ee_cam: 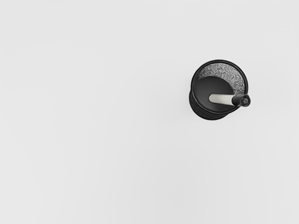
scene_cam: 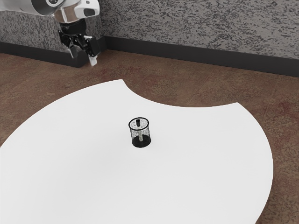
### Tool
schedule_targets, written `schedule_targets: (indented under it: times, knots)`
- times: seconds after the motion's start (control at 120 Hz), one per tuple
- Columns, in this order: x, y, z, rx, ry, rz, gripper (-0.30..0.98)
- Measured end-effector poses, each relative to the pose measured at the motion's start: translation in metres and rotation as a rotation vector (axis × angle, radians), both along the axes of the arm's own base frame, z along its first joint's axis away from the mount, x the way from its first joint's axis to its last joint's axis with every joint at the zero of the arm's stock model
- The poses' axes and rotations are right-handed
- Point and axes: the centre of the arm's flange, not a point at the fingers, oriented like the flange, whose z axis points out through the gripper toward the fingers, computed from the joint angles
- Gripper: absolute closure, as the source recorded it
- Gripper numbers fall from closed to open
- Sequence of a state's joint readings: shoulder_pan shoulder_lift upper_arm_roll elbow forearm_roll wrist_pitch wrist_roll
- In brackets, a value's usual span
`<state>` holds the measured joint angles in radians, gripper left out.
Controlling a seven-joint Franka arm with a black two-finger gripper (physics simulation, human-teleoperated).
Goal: Take the marker out of the pen holder and place it to the left of the pen holder.
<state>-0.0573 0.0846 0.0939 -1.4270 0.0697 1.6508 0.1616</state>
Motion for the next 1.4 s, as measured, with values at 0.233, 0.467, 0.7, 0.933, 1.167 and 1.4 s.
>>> schedule_targets:
  times: [0.233, 0.467, 0.7, 0.933, 1.167, 1.4]
  knots:
    - [0.040, -0.021, -0.045, 0.014, 0.049, -0.046, 0.00]
    - [0.081, -0.033, -0.143, -0.013, 0.182, -0.042, 0.01]
    - [0.093, -0.057, -0.218, -0.162, 0.241, 0.020, 0.16]
    - [0.104, -0.083, -0.256, -0.226, 0.251, 0.054, 0.27]
    - [0.116, -0.075, -0.283, -0.206, 0.247, 0.100, 0.34]
    - [0.133, -0.061, -0.302, -0.192, 0.228, 0.141, 0.38]
